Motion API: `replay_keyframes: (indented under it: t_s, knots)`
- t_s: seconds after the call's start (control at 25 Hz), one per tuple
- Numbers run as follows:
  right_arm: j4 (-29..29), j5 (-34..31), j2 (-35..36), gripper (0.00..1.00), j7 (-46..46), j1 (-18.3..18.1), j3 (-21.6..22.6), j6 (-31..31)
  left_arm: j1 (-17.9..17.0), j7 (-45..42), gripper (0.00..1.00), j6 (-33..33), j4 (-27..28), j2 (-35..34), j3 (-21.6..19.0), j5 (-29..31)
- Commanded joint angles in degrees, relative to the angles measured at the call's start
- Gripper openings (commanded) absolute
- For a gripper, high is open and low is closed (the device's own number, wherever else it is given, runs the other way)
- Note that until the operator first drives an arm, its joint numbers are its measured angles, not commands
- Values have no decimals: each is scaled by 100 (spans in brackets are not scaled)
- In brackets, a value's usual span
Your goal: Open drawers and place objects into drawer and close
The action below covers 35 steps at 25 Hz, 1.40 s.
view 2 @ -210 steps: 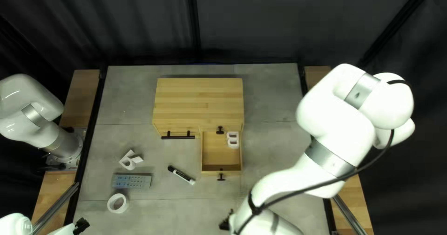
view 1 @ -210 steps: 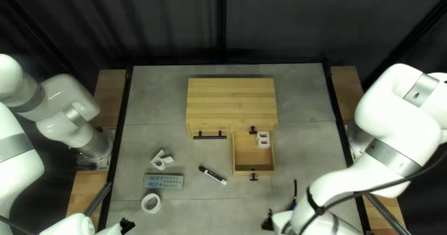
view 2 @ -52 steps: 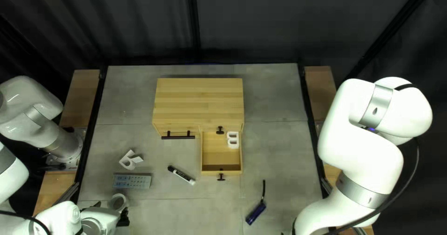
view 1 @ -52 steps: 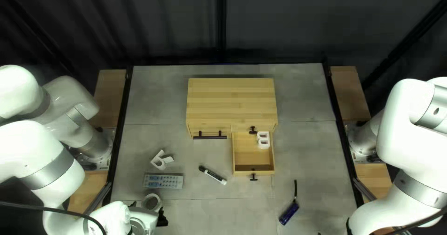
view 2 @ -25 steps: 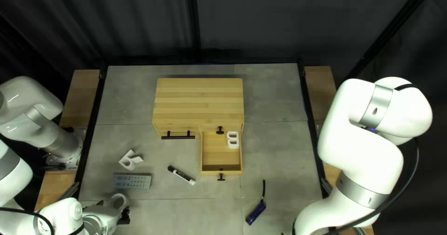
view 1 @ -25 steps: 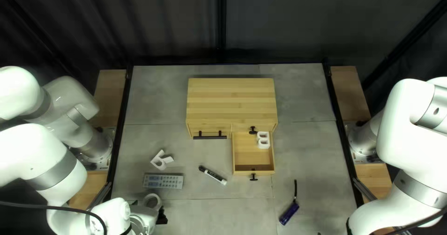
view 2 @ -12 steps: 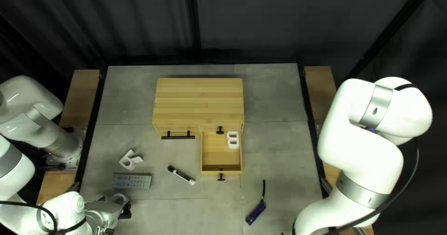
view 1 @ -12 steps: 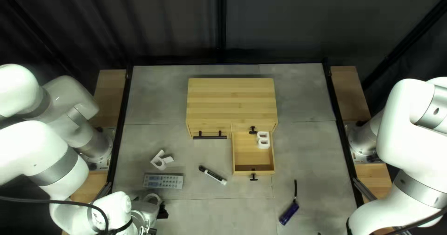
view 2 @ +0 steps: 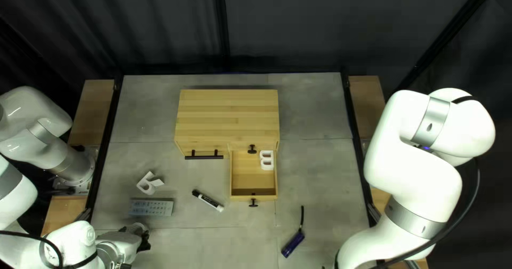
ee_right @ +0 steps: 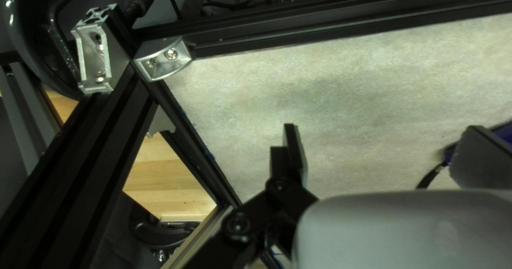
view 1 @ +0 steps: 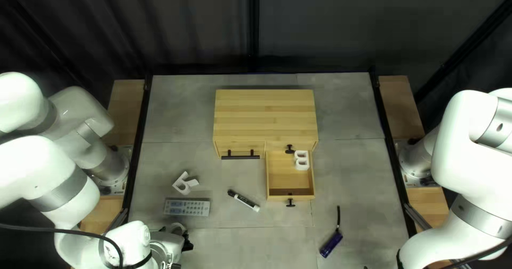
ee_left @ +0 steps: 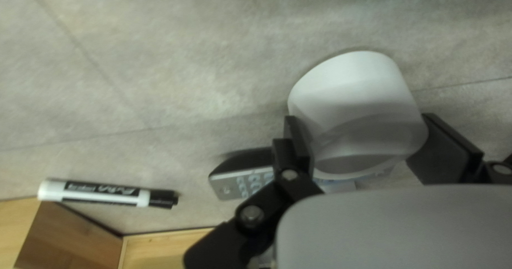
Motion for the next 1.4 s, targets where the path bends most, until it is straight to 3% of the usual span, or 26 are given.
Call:
replay_keyframes:
  t_s: [0.04, 0.32, 0.64, 0.88, 1.4]
  knots:
    - [0, 0, 0, 100, 0, 0, 0, 0, 202, -97, 0, 577, 452, -174, 207, -240]
    - [0, 0, 0, 100, 0, 0, 0, 0, 705, -1123, 0, 1577, 1500, 157, 746, -648]
    - [0, 0, 0, 100, 0, 0, 0, 0, 813, -2108, 0, 2433, 2835, 814, 977, -670]
    - [0, 0, 0, 100, 0, 0, 0, 0, 847, -1753, 0, 2495, 3548, 1177, 1021, -347]
    - [0, 0, 0, 100, 0, 0, 0, 0, 1043, -529, 0, 1689, 3766, 1431, 1078, 374]
